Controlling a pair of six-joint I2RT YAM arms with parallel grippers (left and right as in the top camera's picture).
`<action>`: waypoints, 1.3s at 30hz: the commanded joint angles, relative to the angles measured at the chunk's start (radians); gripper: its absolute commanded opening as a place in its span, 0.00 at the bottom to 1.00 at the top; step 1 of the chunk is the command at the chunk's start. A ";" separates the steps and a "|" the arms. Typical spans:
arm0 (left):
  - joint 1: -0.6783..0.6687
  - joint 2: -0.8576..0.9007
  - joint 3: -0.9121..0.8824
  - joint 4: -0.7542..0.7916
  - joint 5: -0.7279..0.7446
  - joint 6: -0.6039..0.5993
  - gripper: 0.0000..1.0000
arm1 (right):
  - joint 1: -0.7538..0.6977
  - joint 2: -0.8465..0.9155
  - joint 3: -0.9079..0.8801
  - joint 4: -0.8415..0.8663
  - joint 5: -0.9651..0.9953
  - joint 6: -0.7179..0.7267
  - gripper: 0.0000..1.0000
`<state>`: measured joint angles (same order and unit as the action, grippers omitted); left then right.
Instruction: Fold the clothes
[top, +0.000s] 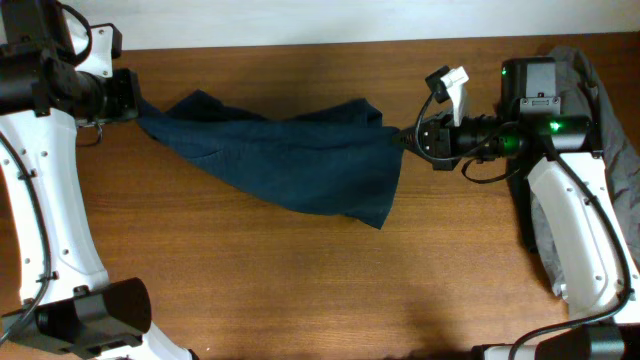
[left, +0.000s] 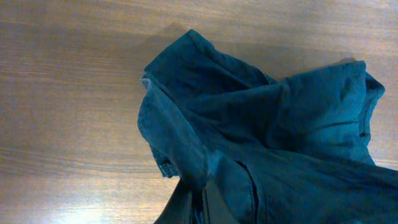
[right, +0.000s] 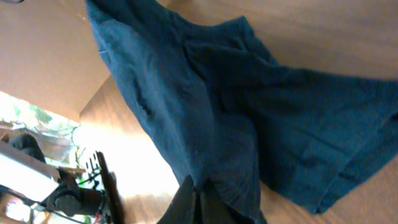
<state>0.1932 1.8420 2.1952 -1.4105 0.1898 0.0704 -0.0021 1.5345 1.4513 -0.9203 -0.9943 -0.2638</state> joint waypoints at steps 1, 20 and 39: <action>0.008 -0.039 0.007 0.006 -0.007 0.013 0.00 | -0.005 -0.026 0.055 -0.015 0.103 0.131 0.04; 0.008 -0.550 0.007 0.229 0.038 0.006 0.00 | -0.005 -0.201 0.538 -0.248 0.562 0.272 0.04; 0.008 -0.774 0.066 0.284 -0.060 -0.026 0.00 | -0.005 -0.206 1.013 -0.504 0.563 0.272 0.04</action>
<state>0.1905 1.0695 2.2326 -1.1526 0.2260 0.0654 0.0032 1.3262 2.4355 -1.4223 -0.4866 0.0002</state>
